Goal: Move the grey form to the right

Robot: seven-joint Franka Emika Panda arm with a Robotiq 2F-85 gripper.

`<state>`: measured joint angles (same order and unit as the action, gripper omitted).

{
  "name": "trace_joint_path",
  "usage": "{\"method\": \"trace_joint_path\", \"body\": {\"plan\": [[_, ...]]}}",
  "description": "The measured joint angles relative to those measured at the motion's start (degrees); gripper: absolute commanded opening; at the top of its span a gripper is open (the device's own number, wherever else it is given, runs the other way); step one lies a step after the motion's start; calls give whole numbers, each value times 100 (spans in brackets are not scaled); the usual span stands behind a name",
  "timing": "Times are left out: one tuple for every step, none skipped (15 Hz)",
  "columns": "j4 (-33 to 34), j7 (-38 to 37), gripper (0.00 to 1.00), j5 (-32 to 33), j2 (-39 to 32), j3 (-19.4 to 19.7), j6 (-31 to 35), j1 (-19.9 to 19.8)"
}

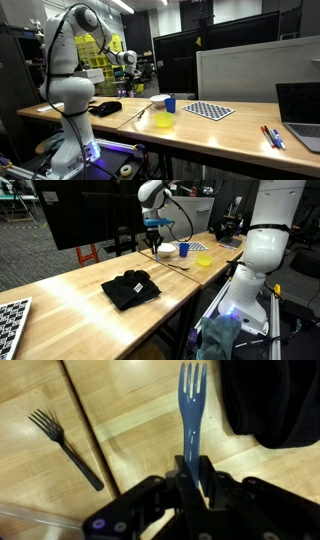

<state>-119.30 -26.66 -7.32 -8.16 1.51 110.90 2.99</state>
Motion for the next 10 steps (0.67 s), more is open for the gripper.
{"method": "trace_joint_path", "body": {"plan": [[-135, -55, 4, -5, 110, 0, 0, -2], [-271, -110, 4, -8, 217, 0, 0, -7], [-403, -161, 4, -12, 322, 0, -1, -15], [-544, -219, 4, -20, 433, 1, -4, -30], [-683, -265, 4, -38, 544, 3, -9, -51], [-828, -314, 4, -56, 656, 5, -13, -79], [-966, -343, 4, -65, 765, 9, -19, -112], [-1099, -369, 4, -66, 870, 14, -28, -152], [-1226, -395, 4, -67, 970, 21, -35, -198], [-1335, -414, 4, -67, 1057, 26, -46, -246]]}}
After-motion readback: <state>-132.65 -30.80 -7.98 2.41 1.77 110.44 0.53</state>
